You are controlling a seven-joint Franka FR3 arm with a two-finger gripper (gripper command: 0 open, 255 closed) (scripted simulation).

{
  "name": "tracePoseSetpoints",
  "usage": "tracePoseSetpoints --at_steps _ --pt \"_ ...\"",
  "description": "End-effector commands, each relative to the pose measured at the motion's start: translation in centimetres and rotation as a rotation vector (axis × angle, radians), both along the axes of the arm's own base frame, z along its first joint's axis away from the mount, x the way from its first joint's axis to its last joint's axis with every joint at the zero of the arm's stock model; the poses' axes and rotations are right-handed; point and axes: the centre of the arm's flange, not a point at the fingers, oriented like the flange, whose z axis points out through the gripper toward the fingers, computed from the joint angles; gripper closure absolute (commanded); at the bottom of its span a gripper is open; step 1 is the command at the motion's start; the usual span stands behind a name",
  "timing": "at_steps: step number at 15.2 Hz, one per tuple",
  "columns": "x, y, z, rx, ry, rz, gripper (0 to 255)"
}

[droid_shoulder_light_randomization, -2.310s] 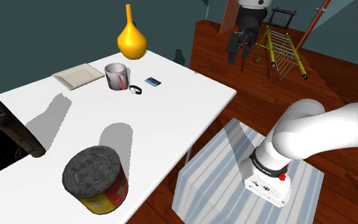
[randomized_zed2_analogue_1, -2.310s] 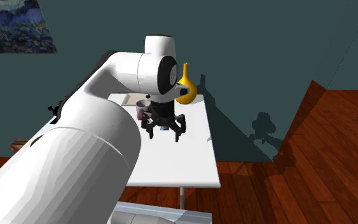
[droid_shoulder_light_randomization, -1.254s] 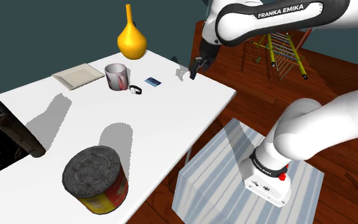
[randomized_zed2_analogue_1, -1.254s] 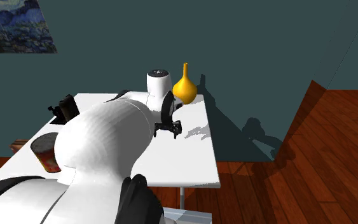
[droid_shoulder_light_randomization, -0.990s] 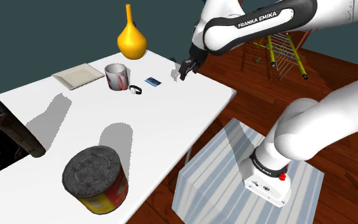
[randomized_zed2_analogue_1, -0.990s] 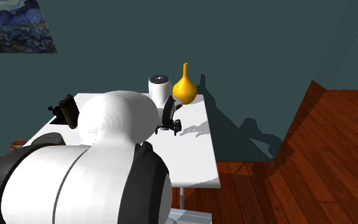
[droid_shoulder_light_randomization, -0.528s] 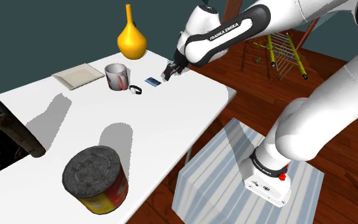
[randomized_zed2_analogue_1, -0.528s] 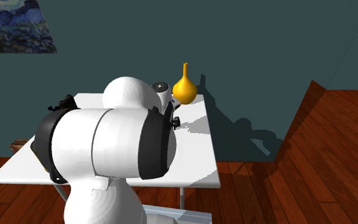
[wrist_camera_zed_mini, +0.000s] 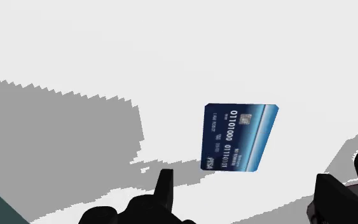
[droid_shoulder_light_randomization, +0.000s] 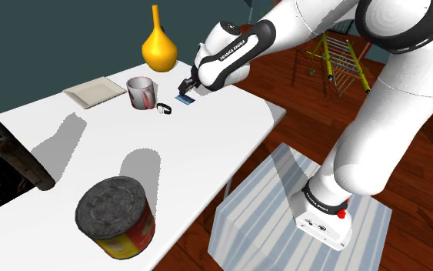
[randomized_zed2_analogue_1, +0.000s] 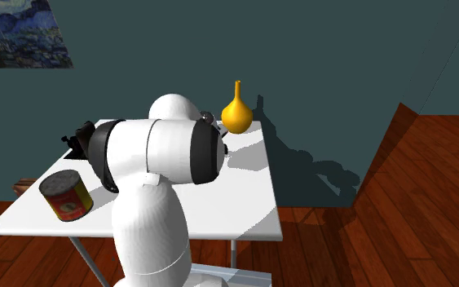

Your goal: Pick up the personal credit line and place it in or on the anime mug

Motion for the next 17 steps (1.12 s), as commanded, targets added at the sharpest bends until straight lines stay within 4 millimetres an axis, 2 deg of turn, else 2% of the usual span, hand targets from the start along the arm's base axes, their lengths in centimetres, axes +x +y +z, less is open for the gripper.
tracePoseSetpoints --at_steps 1,2,9,17 --pt "2.1 0.5 -0.8 0.001 -0.04 0.009 0" --pt "2.1 0.5 -0.9 0.001 -0.041 0.01 0" --pt "4.3 0.7 -4.2 0.001 -0.041 0.009 0" --pt "4.3 0.7 -4.2 0.001 -0.041 0.01 0"
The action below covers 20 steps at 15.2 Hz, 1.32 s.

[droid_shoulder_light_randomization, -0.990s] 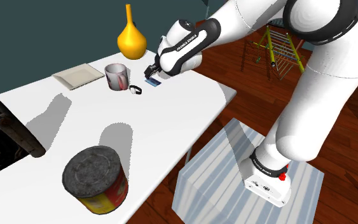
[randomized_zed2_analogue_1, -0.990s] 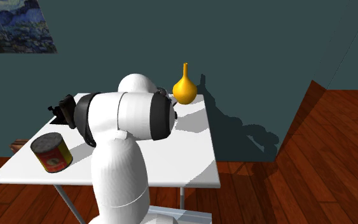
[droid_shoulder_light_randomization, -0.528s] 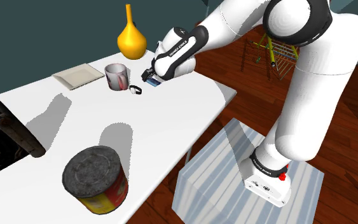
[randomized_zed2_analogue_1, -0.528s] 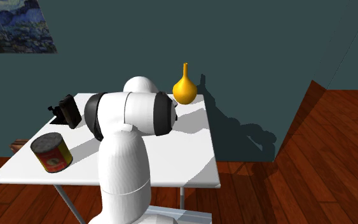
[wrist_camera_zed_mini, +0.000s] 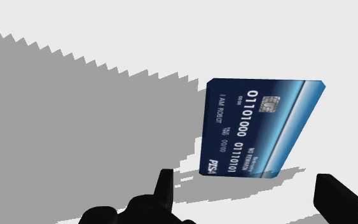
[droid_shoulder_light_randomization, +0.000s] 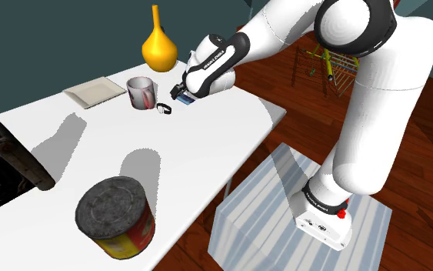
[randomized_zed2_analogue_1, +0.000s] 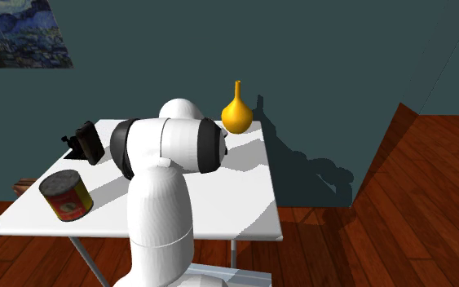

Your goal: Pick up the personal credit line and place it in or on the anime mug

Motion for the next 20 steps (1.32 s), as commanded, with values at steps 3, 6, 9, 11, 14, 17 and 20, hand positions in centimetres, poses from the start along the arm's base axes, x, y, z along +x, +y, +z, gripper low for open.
tracePoseSetpoints --at_steps 3,6,9,11,14,17,20 --pt "0.0 0.0 0.0 0.0 0.0 0.0 255" --pt "0.0 0.0 0.0 0.0 0.0 0.0 255" --pt "0.0 0.0 0.0 0.0 0.0 0.0 255" --pt "0.0 0.0 0.5 0.0 0.0 0.0 255" --pt "0.0 0.0 2.1 0.0 0.0 0.0 255" --pt "0.0 0.0 3.7 0.0 0.0 0.0 255" --pt "0.0 0.0 5.3 0.0 0.0 0.0 255"
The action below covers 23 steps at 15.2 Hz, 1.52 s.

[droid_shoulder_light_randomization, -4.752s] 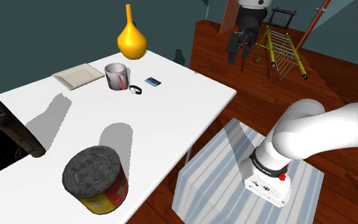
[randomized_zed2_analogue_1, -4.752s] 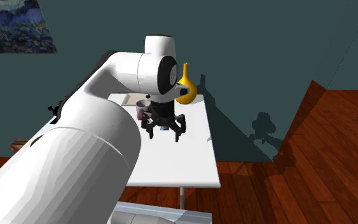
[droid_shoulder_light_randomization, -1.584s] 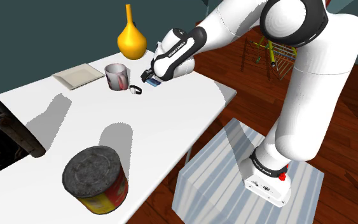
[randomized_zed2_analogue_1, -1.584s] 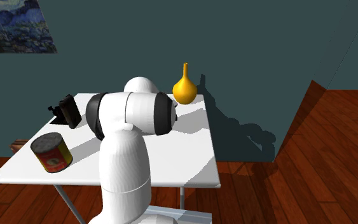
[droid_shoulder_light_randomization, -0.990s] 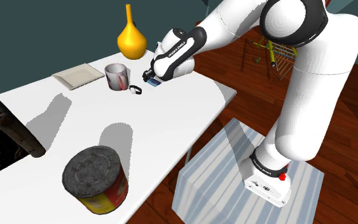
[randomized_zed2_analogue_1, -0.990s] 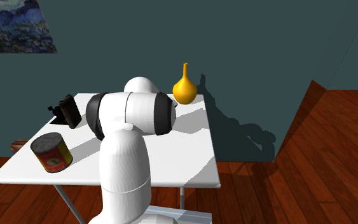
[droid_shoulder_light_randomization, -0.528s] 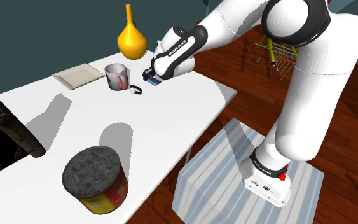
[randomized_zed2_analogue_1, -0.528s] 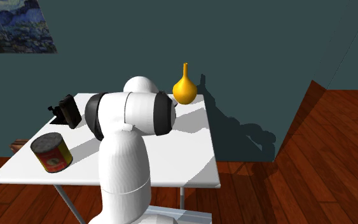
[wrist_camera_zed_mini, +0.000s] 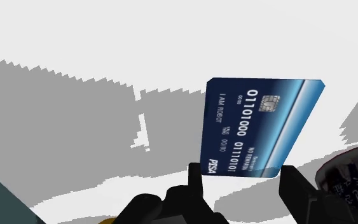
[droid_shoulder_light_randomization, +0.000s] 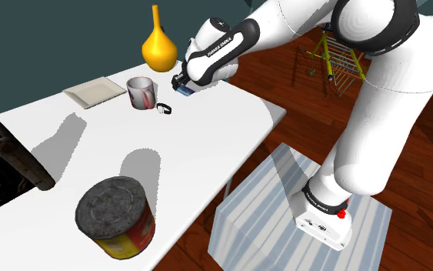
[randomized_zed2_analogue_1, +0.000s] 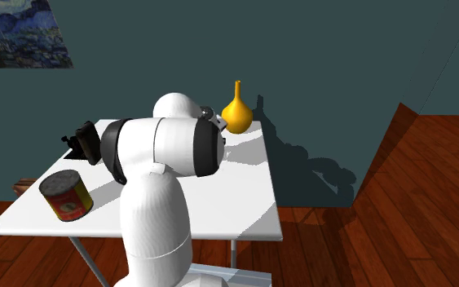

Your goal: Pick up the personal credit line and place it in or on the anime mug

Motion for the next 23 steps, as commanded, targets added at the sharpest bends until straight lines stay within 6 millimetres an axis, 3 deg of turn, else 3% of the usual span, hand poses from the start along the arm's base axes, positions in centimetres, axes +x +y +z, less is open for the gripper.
tracePoseSetpoints --at_steps 1,23 --pt "0.0 0.0 1.1 0.0 0.0 0.0 255" --pt "0.0 0.0 12.4 0.0 0.0 0.0 255"
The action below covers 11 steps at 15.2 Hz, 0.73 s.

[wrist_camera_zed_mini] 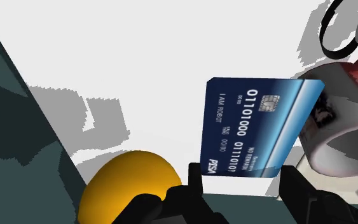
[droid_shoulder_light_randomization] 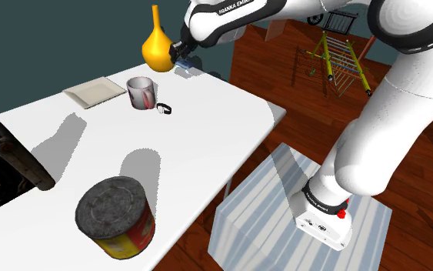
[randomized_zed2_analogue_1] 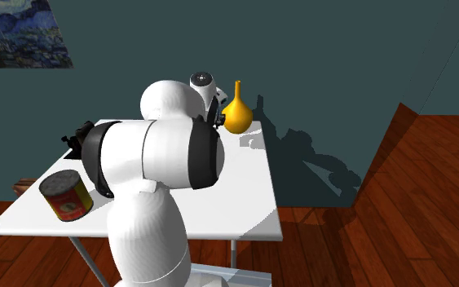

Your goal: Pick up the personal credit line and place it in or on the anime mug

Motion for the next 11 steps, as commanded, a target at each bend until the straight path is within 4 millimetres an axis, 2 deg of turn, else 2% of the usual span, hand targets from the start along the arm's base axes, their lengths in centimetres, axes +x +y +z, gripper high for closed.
tracePoseSetpoints --at_steps 1,11 --pt "0.5 1.2 0.5 0.0 0.0 0.0 255" --pt "5.7 13.3 1.8 0.0 0.0 0.0 255"
